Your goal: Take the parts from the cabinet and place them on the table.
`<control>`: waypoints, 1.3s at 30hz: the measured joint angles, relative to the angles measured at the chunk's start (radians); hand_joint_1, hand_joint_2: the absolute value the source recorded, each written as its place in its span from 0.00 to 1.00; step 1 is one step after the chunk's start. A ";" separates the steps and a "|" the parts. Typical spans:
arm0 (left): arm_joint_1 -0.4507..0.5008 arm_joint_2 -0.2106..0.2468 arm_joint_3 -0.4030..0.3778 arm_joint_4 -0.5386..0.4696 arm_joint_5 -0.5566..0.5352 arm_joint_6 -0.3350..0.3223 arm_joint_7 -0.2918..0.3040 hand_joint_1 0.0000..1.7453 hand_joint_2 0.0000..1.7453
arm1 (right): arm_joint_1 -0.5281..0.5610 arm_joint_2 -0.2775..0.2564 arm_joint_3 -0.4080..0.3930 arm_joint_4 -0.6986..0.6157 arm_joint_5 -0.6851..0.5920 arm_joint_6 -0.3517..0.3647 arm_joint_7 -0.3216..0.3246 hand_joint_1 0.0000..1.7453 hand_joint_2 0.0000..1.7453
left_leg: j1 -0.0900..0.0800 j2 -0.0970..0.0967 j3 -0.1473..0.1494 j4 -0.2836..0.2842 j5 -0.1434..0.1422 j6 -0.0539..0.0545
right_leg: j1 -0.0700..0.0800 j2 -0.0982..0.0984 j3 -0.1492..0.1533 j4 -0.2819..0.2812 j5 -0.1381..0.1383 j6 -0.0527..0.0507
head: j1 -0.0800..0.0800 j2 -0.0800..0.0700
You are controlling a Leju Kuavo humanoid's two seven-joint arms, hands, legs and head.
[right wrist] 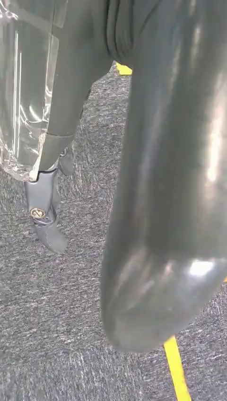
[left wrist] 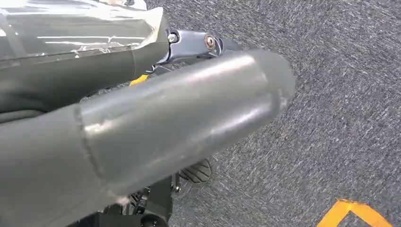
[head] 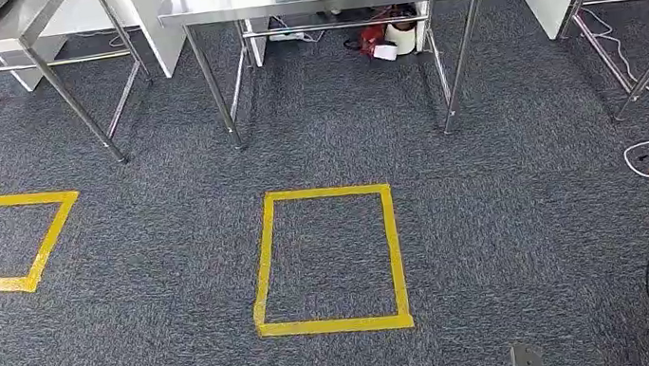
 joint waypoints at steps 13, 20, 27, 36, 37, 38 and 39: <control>0.000 0.000 0.000 0.000 -0.001 0.001 -0.004 0.00 0.00 | 0.000 0.001 -0.005 0.000 0.002 0.001 0.002 0.00 0.00 | 0.006 0.000 -0.002 -0.004 -0.004 -0.062 | 0.010 0.000 -0.007 0.001 -0.001 0.000 | 0.000 0.000; 0.000 0.000 0.000 0.000 -0.006 0.001 -0.006 0.00 0.00 | 0.000 0.003 -0.005 0.000 0.005 0.000 0.003 0.00 0.00 | 0.002 0.000 -0.006 -0.002 -0.005 -0.065 | 0.008 -0.001 -0.010 0.001 -0.001 0.001 | 0.000 0.000; 0.000 0.000 0.000 0.000 -0.011 0.001 -0.006 0.00 0.00 | 0.001 0.006 -0.014 0.000 -0.003 0.016 0.003 0.00 0.00 | 0.001 0.000 -0.007 0.001 -0.005 -0.065 | 0.006 -0.001 -0.010 0.001 0.001 0.003 | 0.000 0.000; -0.001 0.005 0.000 0.000 -0.013 -0.001 -0.006 0.00 0.00 | 0.003 0.013 -0.029 0.000 -0.017 0.026 0.003 0.00 0.00 | -0.002 0.000 0.008 -0.022 -0.001 -0.031 | 0.006 0.000 0.002 -0.027 0.011 0.027 | -0.002 0.000; -0.001 -0.001 -0.001 0.000 -0.013 -0.002 -0.007 0.00 0.00 | 0.003 0.010 -0.032 0.000 -0.019 0.029 0.003 0.00 0.00 | 0.010 0.009 0.022 -0.056 0.017 -0.037 | -0.003 -0.001 0.007 -0.010 0.004 0.024 | 0.000 0.000; -0.001 -0.002 -0.002 0.000 -0.015 -0.004 -0.007 0.00 0.00 | 0.003 0.010 -0.035 0.000 -0.022 0.032 0.002 0.00 0.00 | 0.012 0.013 0.030 -0.075 0.024 -0.026 | -0.001 0.002 -0.020 0.037 -0.031 0.017 | 0.002 0.000; -0.003 -0.001 -0.002 0.000 -0.016 -0.005 -0.007 0.00 0.00 | 0.003 0.010 -0.037 0.000 -0.024 0.036 0.002 0.00 0.00 | 0.015 0.018 0.030 -0.078 0.029 -0.028 | -0.003 0.003 -0.059 0.105 -0.066 0.014 | 0.005 0.000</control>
